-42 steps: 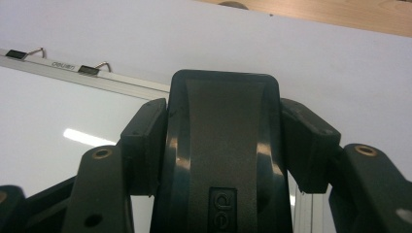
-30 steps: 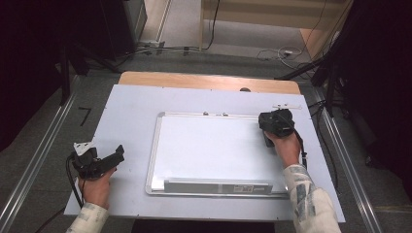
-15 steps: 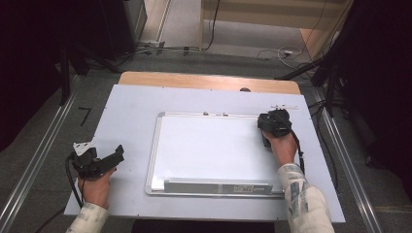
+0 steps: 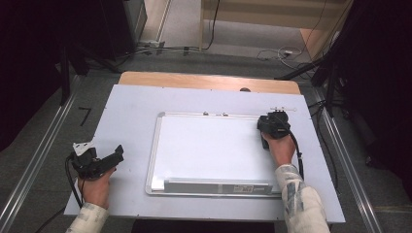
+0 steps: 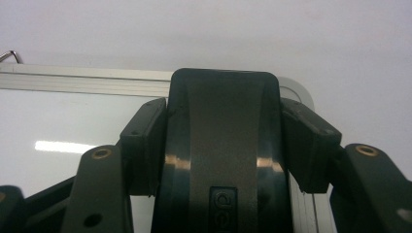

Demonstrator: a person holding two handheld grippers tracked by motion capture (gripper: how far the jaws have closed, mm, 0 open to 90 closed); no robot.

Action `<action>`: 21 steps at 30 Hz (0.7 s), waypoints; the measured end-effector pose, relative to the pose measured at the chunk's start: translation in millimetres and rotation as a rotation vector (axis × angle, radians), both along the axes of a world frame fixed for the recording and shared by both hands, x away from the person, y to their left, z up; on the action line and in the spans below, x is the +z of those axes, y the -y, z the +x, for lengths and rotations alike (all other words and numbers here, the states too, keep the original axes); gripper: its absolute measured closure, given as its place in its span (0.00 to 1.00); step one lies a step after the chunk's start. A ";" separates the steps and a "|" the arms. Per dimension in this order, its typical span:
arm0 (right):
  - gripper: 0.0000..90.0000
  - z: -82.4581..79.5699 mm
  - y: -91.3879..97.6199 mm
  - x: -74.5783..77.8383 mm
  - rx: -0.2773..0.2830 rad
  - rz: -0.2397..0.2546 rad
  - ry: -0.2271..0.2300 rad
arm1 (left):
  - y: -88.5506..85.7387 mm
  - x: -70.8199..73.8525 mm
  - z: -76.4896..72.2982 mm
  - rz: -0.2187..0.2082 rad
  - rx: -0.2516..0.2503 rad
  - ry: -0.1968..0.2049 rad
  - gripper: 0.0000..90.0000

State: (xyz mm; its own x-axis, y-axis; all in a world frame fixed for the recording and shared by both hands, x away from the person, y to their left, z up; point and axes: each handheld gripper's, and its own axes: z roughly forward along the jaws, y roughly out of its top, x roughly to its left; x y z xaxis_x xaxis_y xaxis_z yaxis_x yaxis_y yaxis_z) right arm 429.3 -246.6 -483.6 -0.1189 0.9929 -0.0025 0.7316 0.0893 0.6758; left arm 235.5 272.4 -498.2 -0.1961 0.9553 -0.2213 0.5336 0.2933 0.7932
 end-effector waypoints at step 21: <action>0.34 -20.0 13.4 10.6 0.061 0.051 0.087 | 0.3 -0.2 -0.3 0.002 0.002 -0.002 0.02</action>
State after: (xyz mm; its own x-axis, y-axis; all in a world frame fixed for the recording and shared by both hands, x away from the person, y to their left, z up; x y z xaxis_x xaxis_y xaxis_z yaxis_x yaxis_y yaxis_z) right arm 409.3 -260.0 -473.0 -0.1802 0.9830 0.0349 0.6644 0.0954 0.7413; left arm 235.2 272.1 -498.4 -0.1985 0.9554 -0.2186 0.5343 0.2925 0.7931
